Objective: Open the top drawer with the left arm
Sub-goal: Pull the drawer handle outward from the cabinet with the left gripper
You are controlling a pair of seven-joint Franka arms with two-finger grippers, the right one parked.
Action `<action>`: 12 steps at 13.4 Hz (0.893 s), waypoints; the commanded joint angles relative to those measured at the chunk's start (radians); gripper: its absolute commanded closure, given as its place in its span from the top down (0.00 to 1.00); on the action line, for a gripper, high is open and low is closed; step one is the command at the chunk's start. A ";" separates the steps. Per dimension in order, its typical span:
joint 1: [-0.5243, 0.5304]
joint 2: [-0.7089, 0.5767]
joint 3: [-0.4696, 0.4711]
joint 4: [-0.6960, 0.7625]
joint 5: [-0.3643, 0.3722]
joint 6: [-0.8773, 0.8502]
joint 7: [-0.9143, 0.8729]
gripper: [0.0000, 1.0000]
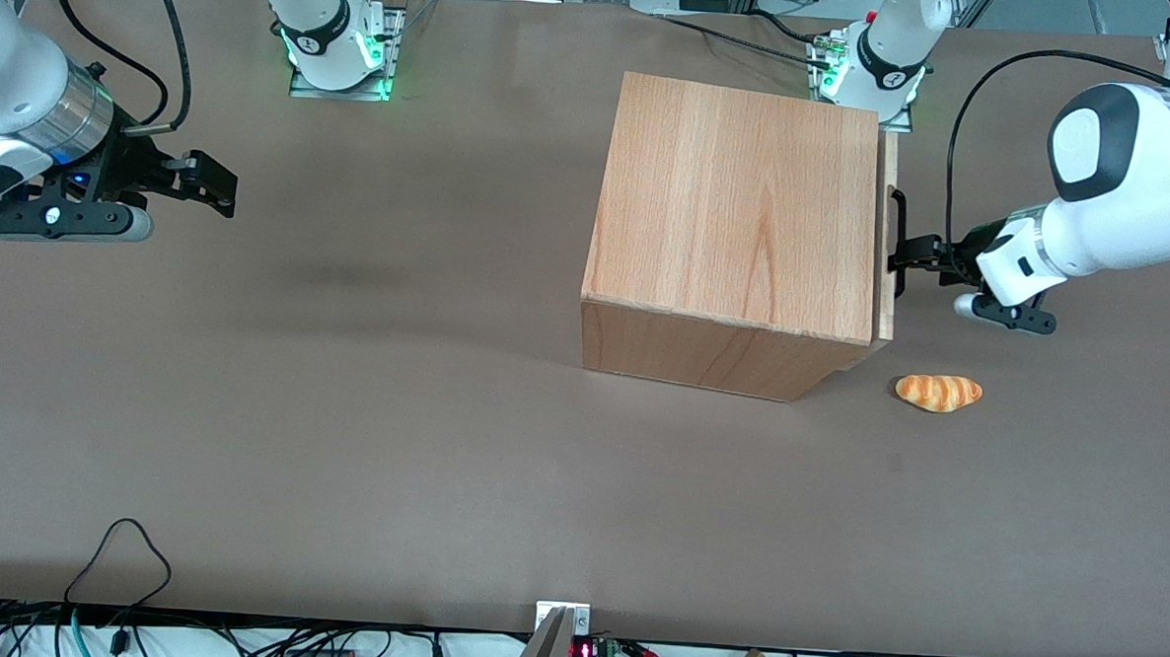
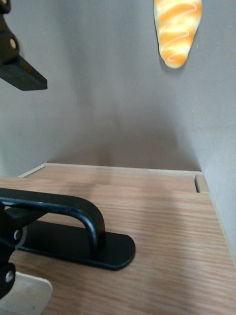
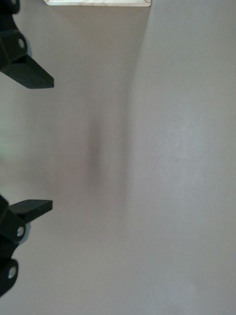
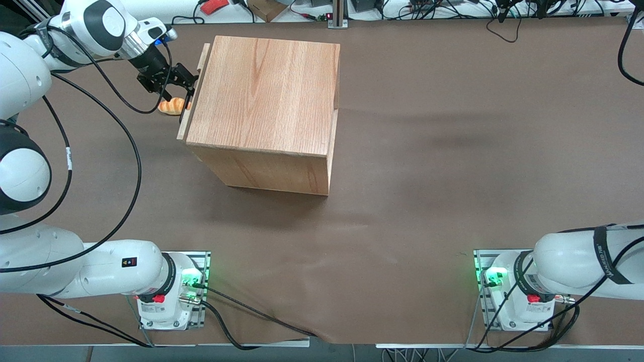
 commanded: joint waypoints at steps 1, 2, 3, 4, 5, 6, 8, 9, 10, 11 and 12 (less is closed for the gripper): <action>0.039 -0.002 -0.001 0.003 0.052 0.007 0.021 1.00; 0.049 -0.002 -0.001 0.004 0.081 0.007 0.021 1.00; 0.050 -0.002 0.001 0.004 0.087 0.007 0.019 1.00; 0.059 -0.001 0.001 0.004 0.090 0.007 0.016 1.00; 0.070 0.001 0.001 0.004 0.106 0.007 0.016 1.00; 0.079 0.002 0.001 0.004 0.119 0.007 0.016 1.00; 0.107 0.004 0.001 0.010 0.130 0.007 0.015 1.00; 0.122 0.004 0.001 0.012 0.132 0.007 0.016 1.00; 0.136 0.004 0.001 0.012 0.132 0.007 0.016 1.00; 0.145 0.004 0.001 0.013 0.138 0.007 0.016 1.00; 0.151 0.004 0.001 0.013 0.147 0.009 0.015 1.00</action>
